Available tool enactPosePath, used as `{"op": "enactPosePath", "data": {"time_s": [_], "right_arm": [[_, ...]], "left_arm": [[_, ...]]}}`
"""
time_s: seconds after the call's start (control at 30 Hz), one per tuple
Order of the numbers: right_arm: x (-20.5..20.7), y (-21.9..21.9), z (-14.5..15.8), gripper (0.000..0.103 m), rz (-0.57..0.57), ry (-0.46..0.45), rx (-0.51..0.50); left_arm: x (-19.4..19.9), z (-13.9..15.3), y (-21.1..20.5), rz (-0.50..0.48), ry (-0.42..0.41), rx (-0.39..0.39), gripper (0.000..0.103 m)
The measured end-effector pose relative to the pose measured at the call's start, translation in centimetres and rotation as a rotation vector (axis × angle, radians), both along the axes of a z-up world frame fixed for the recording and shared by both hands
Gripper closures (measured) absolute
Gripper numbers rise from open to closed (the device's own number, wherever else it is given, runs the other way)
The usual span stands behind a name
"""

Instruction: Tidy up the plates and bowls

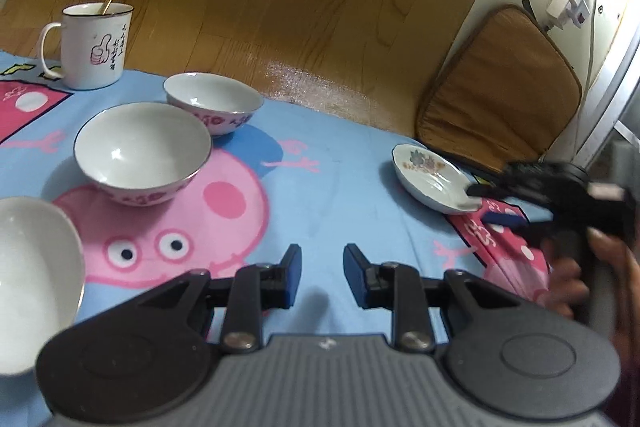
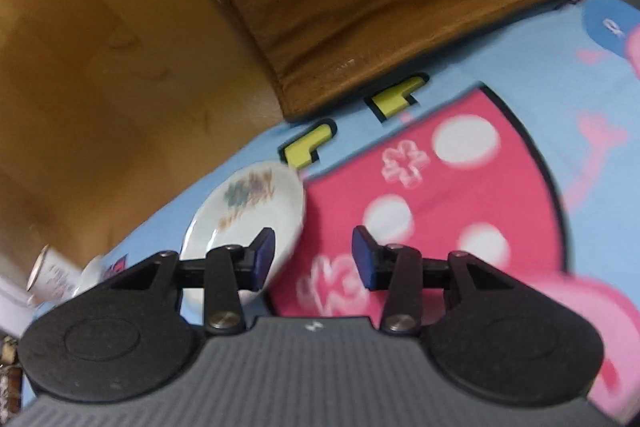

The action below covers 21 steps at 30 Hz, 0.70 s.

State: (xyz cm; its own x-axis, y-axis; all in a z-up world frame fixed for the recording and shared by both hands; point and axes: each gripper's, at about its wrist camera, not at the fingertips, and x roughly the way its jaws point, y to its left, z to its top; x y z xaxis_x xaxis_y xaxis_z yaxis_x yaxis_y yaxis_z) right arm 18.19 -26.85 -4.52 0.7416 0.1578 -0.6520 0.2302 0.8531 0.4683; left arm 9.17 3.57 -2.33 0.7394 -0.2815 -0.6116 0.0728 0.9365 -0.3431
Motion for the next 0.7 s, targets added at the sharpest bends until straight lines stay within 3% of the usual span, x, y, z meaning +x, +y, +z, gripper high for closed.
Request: {"op": "enactPosePath", "data": {"time_s": [0.03, 0.07, 0.1, 0.2, 0.57, 0.7], "right_arm": [[0.7, 0.5, 0.0, 0.062, -0.003, 0.003, -0.024], [1.0, 0.9, 0.1, 0.082, 0.002, 0.005, -0.039], [1.4, 1.3, 0.1, 0.089, 0.024, 0.015, -0.048], [1.0, 2.4, 0.2, 0.089, 0.076, 0.032, -0.079], [-10.2, 2.8, 0.5, 0.089, 0.407, 0.119, 0.123], [-13.2, 2.6, 0.7, 0.089, 0.447, 0.125, 0.175]], "left_arm": [[0.0, -0.1, 0.0, -0.001, 0.002, -0.003, 0.078], [-0.1, -0.1, 0.1, -0.001, 0.002, -0.005, 0.077], [0.0, -0.1, 0.1, 0.0, 0.002, -0.009, 0.076], [-0.2, -0.2, 0.4, -0.001, 0.002, -0.029, 0.076], [-1.7, 0.6, 1.2, -0.054, 0.012, -0.088, 0.069], [-2.4, 0.5, 0.5, -0.108, 0.035, -0.112, 0.07]]}}
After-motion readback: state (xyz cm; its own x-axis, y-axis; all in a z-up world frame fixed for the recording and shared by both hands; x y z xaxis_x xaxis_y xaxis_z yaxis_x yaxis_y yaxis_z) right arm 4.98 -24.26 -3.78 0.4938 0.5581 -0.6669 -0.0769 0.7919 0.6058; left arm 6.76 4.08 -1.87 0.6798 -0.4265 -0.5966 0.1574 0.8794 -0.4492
